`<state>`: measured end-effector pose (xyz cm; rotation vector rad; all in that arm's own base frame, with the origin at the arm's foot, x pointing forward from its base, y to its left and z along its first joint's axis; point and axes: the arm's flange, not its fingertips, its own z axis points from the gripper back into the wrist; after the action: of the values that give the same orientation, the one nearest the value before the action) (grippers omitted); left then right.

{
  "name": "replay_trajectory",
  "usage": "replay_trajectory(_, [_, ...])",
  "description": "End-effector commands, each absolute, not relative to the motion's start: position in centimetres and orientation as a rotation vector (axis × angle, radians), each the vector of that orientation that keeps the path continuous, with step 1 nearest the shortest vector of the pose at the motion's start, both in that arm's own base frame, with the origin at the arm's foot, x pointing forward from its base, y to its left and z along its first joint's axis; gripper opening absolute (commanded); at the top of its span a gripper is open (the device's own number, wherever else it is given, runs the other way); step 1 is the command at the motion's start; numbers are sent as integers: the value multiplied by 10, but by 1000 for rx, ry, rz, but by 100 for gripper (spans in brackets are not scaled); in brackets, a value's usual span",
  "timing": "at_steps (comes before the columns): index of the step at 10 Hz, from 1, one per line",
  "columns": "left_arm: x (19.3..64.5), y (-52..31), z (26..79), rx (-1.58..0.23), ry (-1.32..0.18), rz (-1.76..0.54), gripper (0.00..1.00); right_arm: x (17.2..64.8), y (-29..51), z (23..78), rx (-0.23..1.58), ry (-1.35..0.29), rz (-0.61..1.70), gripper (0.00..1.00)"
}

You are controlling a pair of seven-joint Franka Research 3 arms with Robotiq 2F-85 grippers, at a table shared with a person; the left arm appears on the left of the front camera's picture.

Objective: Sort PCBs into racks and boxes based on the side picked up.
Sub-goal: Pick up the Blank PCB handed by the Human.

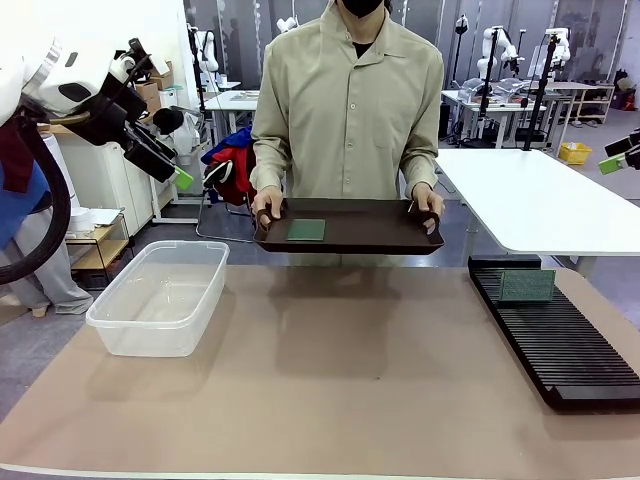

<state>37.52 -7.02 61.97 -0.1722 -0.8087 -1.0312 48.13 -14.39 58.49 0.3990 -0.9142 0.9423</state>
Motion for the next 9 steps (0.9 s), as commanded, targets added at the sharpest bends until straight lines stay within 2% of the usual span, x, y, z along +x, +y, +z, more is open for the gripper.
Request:
replay_trajectory(1, [375, -68, 619, -173, -800, -1048, 100, 483, -142, 582, 406, -906, 941, 100])
replay_trajectory(9, [375, -68, 619, -173, -800, -1048, 100, 483, -142, 582, 406, -906, 941, 100])
